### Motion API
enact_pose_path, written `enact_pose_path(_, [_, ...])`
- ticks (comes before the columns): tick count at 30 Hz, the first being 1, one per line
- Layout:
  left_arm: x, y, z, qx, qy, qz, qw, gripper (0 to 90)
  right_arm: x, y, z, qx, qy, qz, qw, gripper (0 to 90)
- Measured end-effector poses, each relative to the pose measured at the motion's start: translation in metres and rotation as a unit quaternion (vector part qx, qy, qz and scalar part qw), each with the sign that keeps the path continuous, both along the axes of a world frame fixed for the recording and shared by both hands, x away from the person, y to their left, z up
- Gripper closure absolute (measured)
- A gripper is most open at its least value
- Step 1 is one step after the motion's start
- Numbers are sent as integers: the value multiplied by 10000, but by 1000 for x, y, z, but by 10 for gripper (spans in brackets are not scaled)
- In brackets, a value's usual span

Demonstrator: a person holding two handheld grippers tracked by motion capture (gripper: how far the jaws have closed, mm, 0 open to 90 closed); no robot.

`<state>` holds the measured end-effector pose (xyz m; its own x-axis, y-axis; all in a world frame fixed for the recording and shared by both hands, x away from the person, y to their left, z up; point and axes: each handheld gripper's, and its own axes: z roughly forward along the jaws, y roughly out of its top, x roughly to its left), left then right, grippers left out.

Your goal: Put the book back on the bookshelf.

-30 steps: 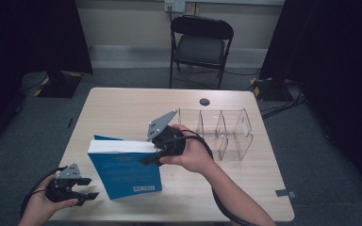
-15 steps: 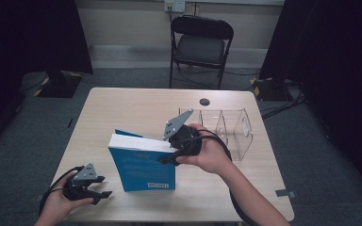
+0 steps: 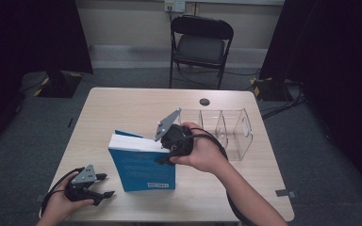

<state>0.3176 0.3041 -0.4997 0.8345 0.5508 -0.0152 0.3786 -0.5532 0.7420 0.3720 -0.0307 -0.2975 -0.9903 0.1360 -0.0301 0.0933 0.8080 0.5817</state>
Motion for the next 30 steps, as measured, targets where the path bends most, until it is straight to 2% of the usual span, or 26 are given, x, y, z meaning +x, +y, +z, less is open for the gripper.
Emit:
enact_pose_path(1, [1, 2, 0, 33, -88, -32, 10000, 248, 0, 0, 0, -13, 24, -46, 10000, 597])
enact_pose_path(2, [1, 2, -2, -43, -118, -38, 9999, 243, -1, 0, 0, -12, 11, -88, 10000, 596])
enact_pose_path(5, [1, 0, -2, -60, -83, -45, 9999, 229, -1, 2, -1, 8, -14, -135, 9999, 592])
enact_pose_path(8, [1, 0, -2, -34, -90, -78, 9999, 214, 1, 6, -2, -127, -7, -78, 9999, 592])
enact_pose_path(11, [1, 0, -2, -6, -122, -96, 9999, 206, -1, 13, -3, -394, 64, -73, 9992, 592])
enact_pose_path(13, [1, 0, -2, -37, -76, -104, 9999, 200, -3, 17, -5, -467, 78, -62, 9989, 596])
enact_pose_path(14, [1, 0, -2, 5, -122, -117, 9999, 197, -3, 17, -6, -451, 68, -18, 9990, 598])
enact_pose_path(19, [1, -1, -2, 30, -94, -168, 9998, 169, -4, 17, -7, -406, 30, -19, 9992, 599])
enact_pose_path(20, [1, -2, -2, 0, -38, -174, 9998, 158, -5, 17, -7, -446, 13, -55, 9990, 597])
enact_pose_path(21, [1, -2, -2, 47, -87, -185, 9998, 151, -5, 18, -7, -452, -7, -60, 9990, 596])
enact_pose_path(30, [1, -2, -2, 34, -89, -181, 9998, 143, -8, 22, -8, -526, -34, -354, 9980, 592])
